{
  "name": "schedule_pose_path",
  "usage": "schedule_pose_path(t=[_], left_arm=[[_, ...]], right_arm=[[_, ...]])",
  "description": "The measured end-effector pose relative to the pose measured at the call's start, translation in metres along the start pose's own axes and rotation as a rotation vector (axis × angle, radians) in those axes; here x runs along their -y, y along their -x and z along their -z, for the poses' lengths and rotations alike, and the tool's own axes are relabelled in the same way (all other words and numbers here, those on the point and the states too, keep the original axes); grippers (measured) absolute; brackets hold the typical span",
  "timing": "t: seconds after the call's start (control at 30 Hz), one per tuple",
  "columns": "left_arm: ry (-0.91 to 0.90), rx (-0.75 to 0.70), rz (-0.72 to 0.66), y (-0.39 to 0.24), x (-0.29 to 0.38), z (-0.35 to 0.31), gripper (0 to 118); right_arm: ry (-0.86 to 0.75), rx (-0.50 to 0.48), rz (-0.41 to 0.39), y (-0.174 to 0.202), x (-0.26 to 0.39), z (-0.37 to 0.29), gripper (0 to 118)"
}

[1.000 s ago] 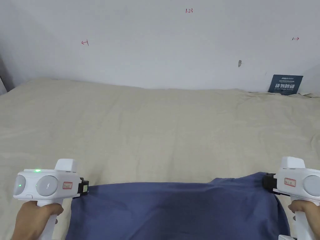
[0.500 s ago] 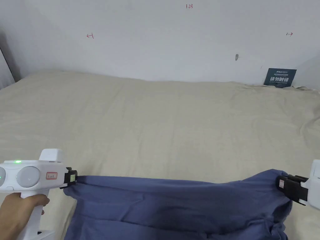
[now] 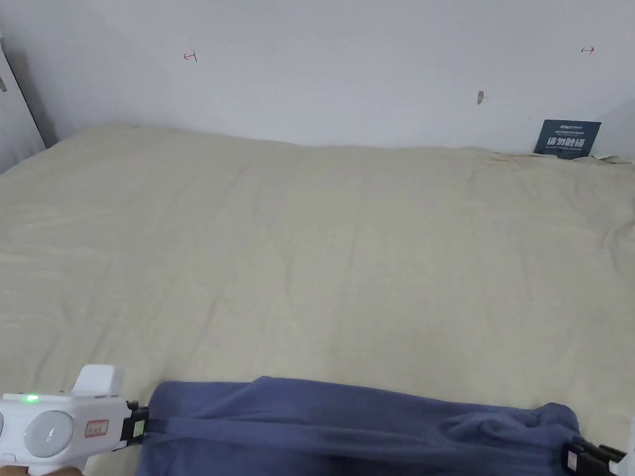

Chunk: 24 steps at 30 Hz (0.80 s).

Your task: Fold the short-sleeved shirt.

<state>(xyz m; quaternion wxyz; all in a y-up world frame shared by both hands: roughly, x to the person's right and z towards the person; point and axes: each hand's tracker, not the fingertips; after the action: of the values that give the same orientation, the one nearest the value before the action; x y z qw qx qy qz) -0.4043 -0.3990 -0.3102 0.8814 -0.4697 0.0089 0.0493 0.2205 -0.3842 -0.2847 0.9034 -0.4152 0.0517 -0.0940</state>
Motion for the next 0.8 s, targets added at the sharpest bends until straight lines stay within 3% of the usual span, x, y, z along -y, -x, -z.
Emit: schedule_pose_path(t=[0.17,0.53,0.6,0.67,0.7,0.73,0.8], left_arm=[[0.05,-0.008,0.005,0.002,0.023,0.006,0],[0.104,-0.051,0.04,-0.009,0.045,0.021,1],[0.097,-0.057,0.051,-0.012,0.043,0.018,18],[0.093,-0.068,0.057,-0.017,0.041,0.012,21],[0.092,-0.079,0.06,-0.018,0.04,0.01,30],[0.085,-0.092,0.061,-0.02,0.037,0.008,48],[0.072,-0.113,0.054,-0.022,0.033,0.004,96]], right_arm=[[0.07,0.033,0.045,-0.008,0.029,0.015,4],[0.139,0.112,0.055,-0.003,0.046,0.037,5],[0.134,0.11,0.052,0.0,0.043,0.031,10],[0.113,0.105,0.047,0.005,0.038,0.022,12],[0.105,0.108,0.04,0.007,0.035,0.017,19],[0.088,0.106,0.031,0.01,0.031,0.012,35],[0.046,0.095,0.019,0.015,0.023,0.002,71]])
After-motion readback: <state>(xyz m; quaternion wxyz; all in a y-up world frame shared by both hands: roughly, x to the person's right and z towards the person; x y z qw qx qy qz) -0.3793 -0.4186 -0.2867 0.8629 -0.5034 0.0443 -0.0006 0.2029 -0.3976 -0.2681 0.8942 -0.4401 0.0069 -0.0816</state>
